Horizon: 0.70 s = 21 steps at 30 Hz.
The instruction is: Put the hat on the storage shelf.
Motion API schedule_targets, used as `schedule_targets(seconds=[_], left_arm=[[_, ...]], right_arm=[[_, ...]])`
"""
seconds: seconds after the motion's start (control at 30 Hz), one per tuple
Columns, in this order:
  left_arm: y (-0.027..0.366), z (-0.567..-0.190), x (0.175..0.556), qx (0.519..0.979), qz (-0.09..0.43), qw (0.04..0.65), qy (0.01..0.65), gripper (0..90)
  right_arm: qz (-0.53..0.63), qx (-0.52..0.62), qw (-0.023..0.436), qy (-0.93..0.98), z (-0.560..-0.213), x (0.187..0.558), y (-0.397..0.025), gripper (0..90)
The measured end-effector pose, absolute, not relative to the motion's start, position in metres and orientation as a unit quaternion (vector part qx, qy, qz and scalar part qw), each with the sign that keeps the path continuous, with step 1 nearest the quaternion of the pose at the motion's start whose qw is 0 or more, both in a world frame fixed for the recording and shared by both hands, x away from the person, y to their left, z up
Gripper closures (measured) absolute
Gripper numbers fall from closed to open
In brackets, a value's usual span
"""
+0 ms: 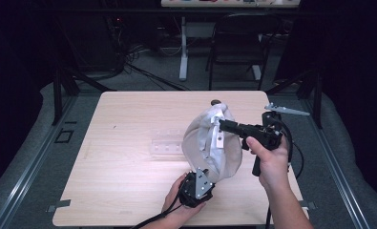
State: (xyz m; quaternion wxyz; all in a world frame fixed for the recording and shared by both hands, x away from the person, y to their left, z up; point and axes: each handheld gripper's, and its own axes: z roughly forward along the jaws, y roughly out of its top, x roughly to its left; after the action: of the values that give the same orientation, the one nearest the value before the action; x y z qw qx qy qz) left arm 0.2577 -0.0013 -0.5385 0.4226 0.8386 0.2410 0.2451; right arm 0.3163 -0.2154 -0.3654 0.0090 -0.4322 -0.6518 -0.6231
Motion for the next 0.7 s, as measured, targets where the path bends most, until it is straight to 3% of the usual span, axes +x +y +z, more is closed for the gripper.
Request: schedule_targets(seconds=[0.23, 0.7], left_arm=[[0.009, -0.533, 0.255, 0.840, 0.245, 0.425, 0.233, 70.2], [0.025, -0.524, 0.256, 0.840, 0.249, 0.434, 0.210, 81.4]], right_arm=[[-0.626, -0.431, 0.005, -0.650, -0.364, 0.314, -0.217, 85.4], [-0.627, -0.431, 0.004, -0.649, -0.361, 0.313, -0.219, 85.4]])
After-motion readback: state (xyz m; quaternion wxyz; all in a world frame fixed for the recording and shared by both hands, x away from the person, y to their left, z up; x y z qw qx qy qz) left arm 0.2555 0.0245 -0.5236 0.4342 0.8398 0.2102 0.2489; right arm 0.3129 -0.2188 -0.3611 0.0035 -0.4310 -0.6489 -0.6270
